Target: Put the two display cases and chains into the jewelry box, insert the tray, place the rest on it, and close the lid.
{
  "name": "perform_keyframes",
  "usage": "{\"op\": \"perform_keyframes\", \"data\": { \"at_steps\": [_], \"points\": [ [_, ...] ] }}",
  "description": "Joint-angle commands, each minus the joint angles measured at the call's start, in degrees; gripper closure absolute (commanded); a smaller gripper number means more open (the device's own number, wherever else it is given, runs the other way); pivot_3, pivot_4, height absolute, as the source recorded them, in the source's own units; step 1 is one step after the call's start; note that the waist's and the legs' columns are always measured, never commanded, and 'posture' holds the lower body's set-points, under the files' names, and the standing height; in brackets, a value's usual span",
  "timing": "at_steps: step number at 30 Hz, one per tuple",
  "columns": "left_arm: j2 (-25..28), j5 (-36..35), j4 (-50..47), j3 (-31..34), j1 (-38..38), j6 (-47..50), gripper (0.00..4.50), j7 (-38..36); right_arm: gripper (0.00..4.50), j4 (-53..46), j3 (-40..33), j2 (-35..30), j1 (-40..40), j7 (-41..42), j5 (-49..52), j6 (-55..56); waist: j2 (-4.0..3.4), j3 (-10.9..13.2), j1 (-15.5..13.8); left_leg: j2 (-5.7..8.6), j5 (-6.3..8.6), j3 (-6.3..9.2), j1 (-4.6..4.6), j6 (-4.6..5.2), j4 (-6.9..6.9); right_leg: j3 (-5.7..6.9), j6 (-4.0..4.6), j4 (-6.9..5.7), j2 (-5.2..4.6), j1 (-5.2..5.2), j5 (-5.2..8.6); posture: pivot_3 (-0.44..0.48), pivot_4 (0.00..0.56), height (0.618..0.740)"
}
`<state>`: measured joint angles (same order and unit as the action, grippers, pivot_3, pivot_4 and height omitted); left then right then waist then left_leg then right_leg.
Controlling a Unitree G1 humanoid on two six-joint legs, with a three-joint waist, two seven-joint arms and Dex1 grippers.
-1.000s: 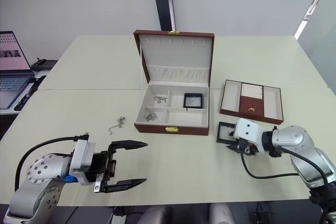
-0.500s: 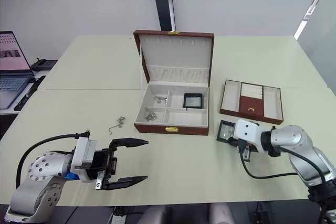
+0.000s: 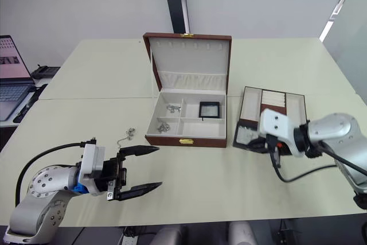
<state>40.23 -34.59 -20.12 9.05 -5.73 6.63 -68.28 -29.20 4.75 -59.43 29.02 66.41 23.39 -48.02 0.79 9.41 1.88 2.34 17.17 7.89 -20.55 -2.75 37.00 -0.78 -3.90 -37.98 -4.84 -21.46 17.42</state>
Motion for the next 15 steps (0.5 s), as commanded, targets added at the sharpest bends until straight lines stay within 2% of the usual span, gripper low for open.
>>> {"op": "perform_keyframes", "data": {
  "at_steps": [1,7,15],
  "points": [
    [1.31,-0.79,-0.01,2.82,1.6,1.57,0.0,1.92,4.49,0.22,3.09,2.68,8.52,-0.67,1.92,-4.36,0.0,0.0,-0.07,0.01,0.0,0.03,-0.03,0.0,0.0,0.02,0.0,0.01,0.0,-0.02,0.0,0.0,0.15,0.74],
    [3.04,0.07,1.54,4.4,3.73,5.1,0.0,4.96,4.49,10.41,14.75,10.07,20.15,0.04,-3.75,-2.15,0.01,0.0,-0.07,0.02,-0.04,0.0,-0.27,-0.07,0.03,-0.02,-0.01,-0.01,-0.07,-0.3,-0.02,0.0,0.15,0.74],
    [2.94,0.32,1.0,4.58,3.0,5.68,0.0,5.78,4.49,25.0,23.76,19.83,26.27,1.19,-11.06,4.51,0.01,0.0,-0.02,0.01,-0.14,0.01,-0.41,-0.25,0.01,-0.1,0.0,-0.06,-0.1,-0.59,-0.03,0.0,0.15,0.74]
  ]
}}
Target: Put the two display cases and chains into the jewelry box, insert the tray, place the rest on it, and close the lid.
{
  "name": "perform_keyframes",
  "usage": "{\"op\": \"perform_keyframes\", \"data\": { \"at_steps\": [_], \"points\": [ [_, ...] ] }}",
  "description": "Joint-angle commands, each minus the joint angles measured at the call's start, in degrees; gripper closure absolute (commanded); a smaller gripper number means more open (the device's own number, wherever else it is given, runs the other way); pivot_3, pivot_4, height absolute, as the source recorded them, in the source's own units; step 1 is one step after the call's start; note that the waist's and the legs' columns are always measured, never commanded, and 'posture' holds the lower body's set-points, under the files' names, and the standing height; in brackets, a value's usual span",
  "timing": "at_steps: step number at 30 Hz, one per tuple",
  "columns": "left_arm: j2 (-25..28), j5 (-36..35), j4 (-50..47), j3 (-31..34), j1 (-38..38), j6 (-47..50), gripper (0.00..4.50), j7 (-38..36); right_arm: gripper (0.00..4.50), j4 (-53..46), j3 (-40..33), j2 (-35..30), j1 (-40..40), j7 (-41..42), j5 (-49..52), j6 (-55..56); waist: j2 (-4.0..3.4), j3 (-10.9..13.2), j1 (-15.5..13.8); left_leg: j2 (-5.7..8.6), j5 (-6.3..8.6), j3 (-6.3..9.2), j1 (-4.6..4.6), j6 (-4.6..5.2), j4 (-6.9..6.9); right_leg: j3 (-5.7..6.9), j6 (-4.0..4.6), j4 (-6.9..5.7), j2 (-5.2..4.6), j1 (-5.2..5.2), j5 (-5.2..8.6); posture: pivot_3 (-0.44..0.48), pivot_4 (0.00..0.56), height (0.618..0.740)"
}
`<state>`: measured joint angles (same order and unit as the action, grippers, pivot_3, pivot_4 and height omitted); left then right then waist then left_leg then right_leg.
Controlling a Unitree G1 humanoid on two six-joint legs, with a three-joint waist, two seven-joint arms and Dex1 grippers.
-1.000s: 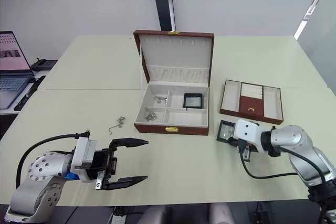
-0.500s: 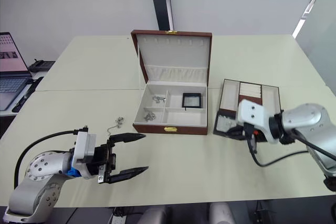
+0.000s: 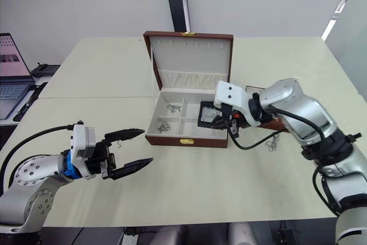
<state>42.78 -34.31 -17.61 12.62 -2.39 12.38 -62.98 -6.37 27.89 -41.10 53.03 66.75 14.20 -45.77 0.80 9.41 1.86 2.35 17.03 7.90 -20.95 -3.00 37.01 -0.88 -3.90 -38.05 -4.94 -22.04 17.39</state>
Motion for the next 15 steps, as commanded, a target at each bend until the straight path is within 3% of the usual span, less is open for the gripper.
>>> {"op": "perform_keyframes", "data": {
  "at_steps": [1,15],
  "points": [
    [0.32,0.1,-1.58,1.02,-0.49,-0.13,0.0,0.53,4.49,3.26,1.07,2.41,2.68,1.06,-2.34,2.72,0.0,0.0,0.0,0.0,0.0,0.01,-0.01,0.0,0.0,-0.01,0.01,-0.01,0.0,-0.02,-0.01,0.0,0.15,0.74],
    [-0.48,0.98,-1.05,0.45,-1.95,-1.92,0.0,-0.3,4.49,13.87,3.59,9.47,4.48,4.18,-8.04,7.46,-0.01,0.0,0.05,0.02,-0.01,0.01,-0.02,-0.01,-0.01,-0.05,0.09,-0.05,0.01,-0.17,-0.07,0.0,0.15,0.74]
  ]
}}
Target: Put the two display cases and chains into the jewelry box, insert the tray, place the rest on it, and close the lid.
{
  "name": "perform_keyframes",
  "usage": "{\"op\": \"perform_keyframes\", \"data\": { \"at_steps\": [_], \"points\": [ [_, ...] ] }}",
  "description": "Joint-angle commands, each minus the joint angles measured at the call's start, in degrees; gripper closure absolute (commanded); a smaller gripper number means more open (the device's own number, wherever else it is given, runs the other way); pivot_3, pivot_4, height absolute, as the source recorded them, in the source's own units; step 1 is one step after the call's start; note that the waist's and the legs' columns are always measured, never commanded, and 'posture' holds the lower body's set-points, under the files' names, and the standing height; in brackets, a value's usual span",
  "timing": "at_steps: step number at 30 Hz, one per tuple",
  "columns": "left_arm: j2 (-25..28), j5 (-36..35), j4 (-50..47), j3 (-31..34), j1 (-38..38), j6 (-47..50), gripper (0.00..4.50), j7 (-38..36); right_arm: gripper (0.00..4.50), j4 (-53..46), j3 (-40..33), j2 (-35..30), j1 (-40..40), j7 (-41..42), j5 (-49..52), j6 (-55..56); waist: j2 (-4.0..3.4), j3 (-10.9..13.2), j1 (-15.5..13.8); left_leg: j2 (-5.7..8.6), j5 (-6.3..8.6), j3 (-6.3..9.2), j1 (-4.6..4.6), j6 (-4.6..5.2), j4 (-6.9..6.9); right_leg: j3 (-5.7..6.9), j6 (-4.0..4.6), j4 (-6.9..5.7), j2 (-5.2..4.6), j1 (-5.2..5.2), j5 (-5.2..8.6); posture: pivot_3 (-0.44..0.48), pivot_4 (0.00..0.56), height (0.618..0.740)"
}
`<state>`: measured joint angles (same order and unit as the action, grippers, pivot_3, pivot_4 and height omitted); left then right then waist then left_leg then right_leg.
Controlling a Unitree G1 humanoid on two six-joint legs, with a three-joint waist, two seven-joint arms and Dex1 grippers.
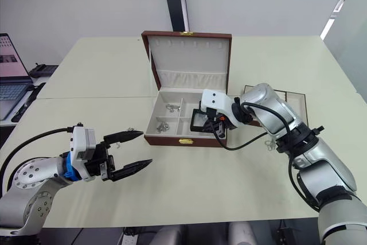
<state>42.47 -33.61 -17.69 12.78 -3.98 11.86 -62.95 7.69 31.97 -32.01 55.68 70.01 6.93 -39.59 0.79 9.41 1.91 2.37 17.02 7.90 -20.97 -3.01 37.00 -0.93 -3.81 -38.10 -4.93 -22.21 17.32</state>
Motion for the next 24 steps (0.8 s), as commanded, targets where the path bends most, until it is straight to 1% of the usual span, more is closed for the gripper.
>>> {"op": "perform_keyframes", "data": {
  "at_steps": [1,15,17,19,21,24],
  "points": [
    [-0.26,0.39,-0.86,0.26,-0.46,-1.57,0.0,-0.44,4.49,0.04,-0.41,0.56,1.74,1.17,-1.03,1.46,0.0,0.0,0.0,0.0,0.0,0.01,0.0,0.0,0.0,0.0,0.0,0.0,0.0,0.0,0.0,0.0,0.15,0.74],
    [-1.21,1.54,0.59,-0.16,-1.43,-3.84,0.0,-2.23,4.49,0.58,-0.32,1.21,0.29,3.38,-3.11,2.59,0.0,0.0,-0.02,0.0,0.0,0.0,0.0,0.0,0.0,0.0,0.01,0.0,0.0,-0.01,-0.01,0.0,0.15,0.74],
    [-1.35,1.82,0.95,-0.32,-1.32,-4.13,0.0,-2.34,3.8,1.33,-0.8,1.32,0.75,3.42,-3.27,3.56,0.0,0.0,-0.01,0.0,0.0,0.0,0.0,0.0,0.0,-0.01,0.01,0.0,0.0,-0.01,-0.01,0.0,0.15,0.74],
    [-1.42,2.02,1.27,-0.46,-1.21,-4.39,0.0,-2.41,3.38,1.94,-1.26,1.34,1.3,3.87,-3.23,4.2,0.0,0.0,-0.01,0.01,0.0,0.0,0.0,0.0,0.0,0.0,0.01,0.0,0.0,-0.02,-0.01,0.0,0.15,0.74],
    [-1.55,2.23,1.5,-0.65,-1.09,-4.64,0.0,-2.4,2.79,2.68,-1.76,1.36,1.94,4.29,-3.2,4.84,0.0,0.0,-0.01,0.01,0.0,0.0,0.0,0.0,-0.01,0.0,0.01,0.01,-0.01,-0.01,-0.01,0.0,0.15,0.74],
    [-1.68,2.41,1.66,-1.0,-0.97,-4.82,0.0,-2.29,2.02,4.19,-2.64,1.4,3.02,4.71,-3.18,5.87,0.0,0.0,0.01,0.0,0.0,-0.02,0.0,0.0,-0.01,-0.02,0.01,0.01,-0.01,-0.02,-0.01,0.0,0.15,0.74]
  ]
}}
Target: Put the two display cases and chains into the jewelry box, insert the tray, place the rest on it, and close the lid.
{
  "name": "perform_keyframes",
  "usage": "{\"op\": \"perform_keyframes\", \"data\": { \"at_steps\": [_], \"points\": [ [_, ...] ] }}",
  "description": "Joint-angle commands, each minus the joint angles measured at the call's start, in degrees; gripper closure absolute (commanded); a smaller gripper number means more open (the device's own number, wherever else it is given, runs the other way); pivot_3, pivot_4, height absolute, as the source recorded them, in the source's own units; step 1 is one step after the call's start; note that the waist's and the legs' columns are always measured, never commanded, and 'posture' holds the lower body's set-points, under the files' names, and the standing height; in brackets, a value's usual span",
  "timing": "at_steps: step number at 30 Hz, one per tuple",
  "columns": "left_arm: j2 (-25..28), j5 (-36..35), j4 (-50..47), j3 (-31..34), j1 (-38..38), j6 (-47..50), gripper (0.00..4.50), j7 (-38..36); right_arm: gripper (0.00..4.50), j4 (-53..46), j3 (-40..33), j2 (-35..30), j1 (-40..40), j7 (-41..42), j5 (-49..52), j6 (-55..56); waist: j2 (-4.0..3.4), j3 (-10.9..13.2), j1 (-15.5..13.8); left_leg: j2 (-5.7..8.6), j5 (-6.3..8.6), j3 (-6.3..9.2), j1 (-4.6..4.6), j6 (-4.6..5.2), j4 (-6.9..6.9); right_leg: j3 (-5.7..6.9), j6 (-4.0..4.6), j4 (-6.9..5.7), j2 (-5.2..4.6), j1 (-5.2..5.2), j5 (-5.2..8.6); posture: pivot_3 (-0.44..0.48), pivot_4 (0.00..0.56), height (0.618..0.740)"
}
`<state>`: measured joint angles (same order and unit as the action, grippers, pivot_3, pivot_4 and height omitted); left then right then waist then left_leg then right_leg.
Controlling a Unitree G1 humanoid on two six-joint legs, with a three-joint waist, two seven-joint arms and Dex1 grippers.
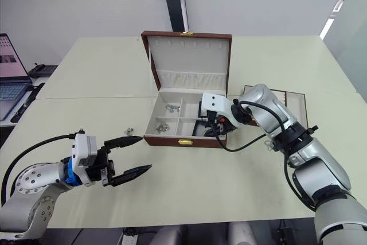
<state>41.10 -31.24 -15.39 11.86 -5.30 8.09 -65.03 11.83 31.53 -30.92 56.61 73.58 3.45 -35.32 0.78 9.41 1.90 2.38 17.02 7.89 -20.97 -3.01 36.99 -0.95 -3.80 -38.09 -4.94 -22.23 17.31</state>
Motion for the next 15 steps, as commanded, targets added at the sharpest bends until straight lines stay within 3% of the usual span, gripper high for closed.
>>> {"op": "perform_keyframes", "data": {
  "at_steps": [1,7,10,15],
  "points": [
    [-0.31,0.03,-0.62,-0.15,0.36,-1.09,0.0,-0.17,1.77,0.45,-2.47,0.35,2.36,1.19,0.32,1.86,0.0,0.0,0.02,0.0,0.0,0.0,0.0,0.0,0.0,0.0,0.0,0.0,0.0,0.0,0.0,0.0,0.15,0.74],
    [-0.4,-0.29,0.01,0.29,0.75,-0.73,0.0,0.21,0.03,3.12,-6.4,1.61,3.78,-1.35,0.51,5.52,0.0,0.0,0.02,0.0,0.0,0.0,0.0,0.0,0.0,0.0,0.01,-0.01,0.01,0.0,-0.01,0.0,0.15,0.74],
    [-0.36,-0.88,0.97,1.26,1.46,-0.21,0.0,0.99,0.03,2.54,-10.41,2.54,3.88,-4.49,1.28,7.75,0.0,0.0,0.02,0.0,0.0,0.0,0.0,0.0,0.0,0.0,0.01,-0.02,0.01,-0.02,-0.01,0.0,0.15,0.74],
    [0.68,-0.18,3.67,3.79,1.92,0.08,0.0,2.82,0.03,-9.6,-17.33,-0.19,-2.5,-7.67,3.93,8.74,0.0,0.0,-0.02,-0.03,0.0,0.01,-0.01,-0.01,-0.01,0.02,0.01,0.0,-0.01,-0.02,-0.01,0.0,0.15,0.74]
  ]
}}
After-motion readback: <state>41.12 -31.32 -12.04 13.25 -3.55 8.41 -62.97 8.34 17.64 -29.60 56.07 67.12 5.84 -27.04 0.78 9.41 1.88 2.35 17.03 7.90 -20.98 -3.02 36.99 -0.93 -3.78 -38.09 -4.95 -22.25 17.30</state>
